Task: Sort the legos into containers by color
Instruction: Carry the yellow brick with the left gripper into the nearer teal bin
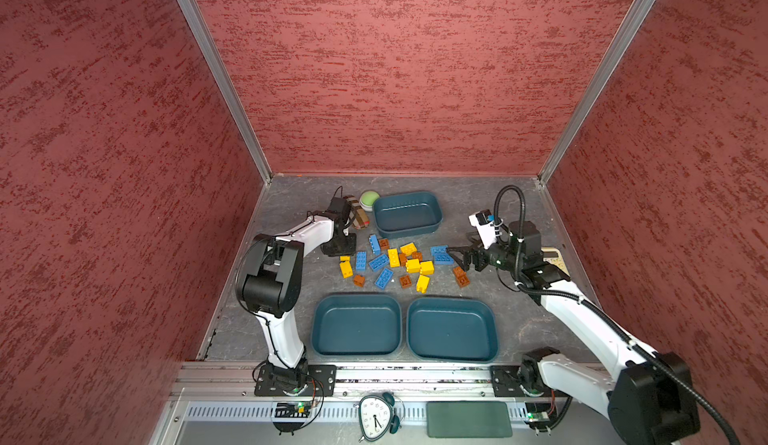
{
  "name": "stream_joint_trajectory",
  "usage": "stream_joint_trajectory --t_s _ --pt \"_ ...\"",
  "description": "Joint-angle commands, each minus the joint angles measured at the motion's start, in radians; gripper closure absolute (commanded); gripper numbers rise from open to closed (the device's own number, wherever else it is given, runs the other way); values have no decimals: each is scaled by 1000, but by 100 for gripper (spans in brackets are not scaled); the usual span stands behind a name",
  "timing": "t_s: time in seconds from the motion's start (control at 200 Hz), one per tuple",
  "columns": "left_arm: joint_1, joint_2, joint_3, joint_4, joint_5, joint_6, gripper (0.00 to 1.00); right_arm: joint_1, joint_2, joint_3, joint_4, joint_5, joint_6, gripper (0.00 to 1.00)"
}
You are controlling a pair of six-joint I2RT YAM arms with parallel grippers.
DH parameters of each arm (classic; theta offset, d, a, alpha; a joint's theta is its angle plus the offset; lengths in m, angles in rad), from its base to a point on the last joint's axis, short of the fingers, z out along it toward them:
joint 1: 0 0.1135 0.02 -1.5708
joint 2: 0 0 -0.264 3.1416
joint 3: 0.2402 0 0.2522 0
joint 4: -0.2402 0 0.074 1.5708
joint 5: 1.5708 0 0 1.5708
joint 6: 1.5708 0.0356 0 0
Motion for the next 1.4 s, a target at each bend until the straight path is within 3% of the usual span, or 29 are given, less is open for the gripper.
stream_joint_trajectory --t_s 0.0,0.331,0.751,0.977,1.242,1.398 --pt "-5 22 2 -8 -15 -8 70 5 -17 28 -11 19 -21 1" --pt "-10 -62 40 -113 -43 -27 72 5 -19 29 -8 43 -33 1" --pt "-72 -446 -29 -442 -26 -168 71 6 31 45 45 -3 -21 1" --pt "-181 -616 -116 -588 -2 -334 71 5 67 60 62 -43 -16 1" --pt "-364 -697 -288 -598 17 -542 69 5 97 67 56 -65 -30 1" --pt "-368 -710 -377 -551 -6 -571 68 5 116 72 55 -72 -39 1"
